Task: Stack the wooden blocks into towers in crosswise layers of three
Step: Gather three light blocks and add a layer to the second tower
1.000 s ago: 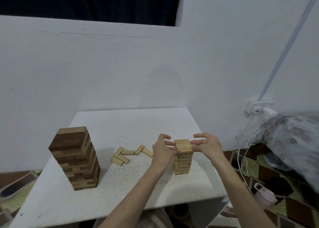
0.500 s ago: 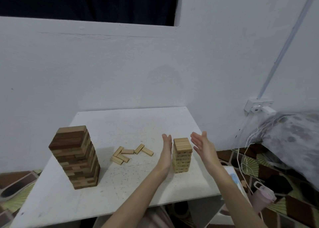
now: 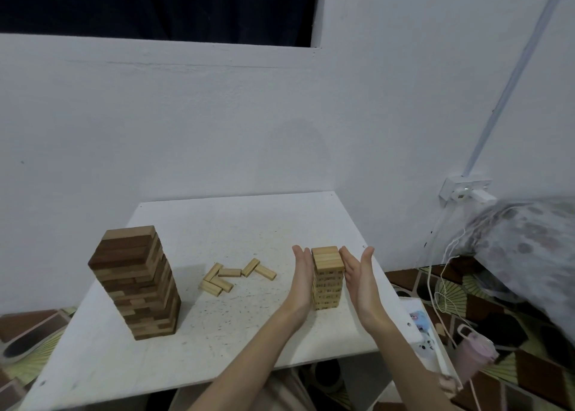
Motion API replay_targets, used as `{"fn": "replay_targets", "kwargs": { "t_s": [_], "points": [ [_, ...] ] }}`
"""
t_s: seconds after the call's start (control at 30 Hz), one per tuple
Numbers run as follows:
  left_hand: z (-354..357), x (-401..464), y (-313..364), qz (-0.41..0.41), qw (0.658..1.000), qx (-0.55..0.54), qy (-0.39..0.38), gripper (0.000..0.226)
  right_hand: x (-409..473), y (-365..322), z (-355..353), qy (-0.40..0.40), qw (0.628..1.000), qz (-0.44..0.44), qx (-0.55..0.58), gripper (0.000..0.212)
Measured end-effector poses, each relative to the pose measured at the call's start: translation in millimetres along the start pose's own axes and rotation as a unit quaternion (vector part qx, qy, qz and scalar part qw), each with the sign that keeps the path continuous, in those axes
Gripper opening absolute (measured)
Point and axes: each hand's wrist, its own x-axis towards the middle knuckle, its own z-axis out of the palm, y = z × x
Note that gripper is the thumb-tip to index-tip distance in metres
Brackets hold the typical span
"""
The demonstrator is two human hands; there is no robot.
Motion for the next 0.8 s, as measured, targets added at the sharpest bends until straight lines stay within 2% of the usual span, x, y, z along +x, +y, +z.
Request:
{"fn": "replay_targets", "kwargs": {
  "t_s": [0.13,0.23,0.37,0.43,0.53,0.67,0.8],
  "points": [
    [-0.7,-0.3,-0.3,-0.003,1.000,-0.004,-0.006,0.065,-0.5,0.9,-0.2,0.008,1.000,-0.007,-0.003,0.087],
    [-0.7,2.7,-4.5,0.015,0.999,0.033,0.018,0.060,-0.1,2.6,0.5,0.006,1.000,-0.009,0.001,0.085],
    [-2.4,7.3,-6.6,0.007,1.000,-0.003,0.002,0.068,1.1,3.8,1.6,0.011,1.000,-0.010,0.000,0.091],
    [-1.9,8.0,-6.5,0.013,0.999,0.021,0.021,0.065,0.4,3.3,2.5,0.013,1.000,-0.012,0.000,0.085],
    [-0.3,8.1,-6.5,0.031,0.997,0.063,0.037,0.060,-3.2,0.2,6.5,0.016,1.000,-0.013,-0.001,0.063],
    [-1.0,6.2,-5.9,0.007,1.000,0.000,0.011,0.069,-1.3,3.2,5.1,0.016,1.000,-0.013,-0.003,0.085],
    [-0.8,5.5,-5.2,0.010,1.000,0.006,0.018,0.067,-0.8,3.7,6.3,0.012,1.000,-0.011,-0.008,0.081]
  ]
}}
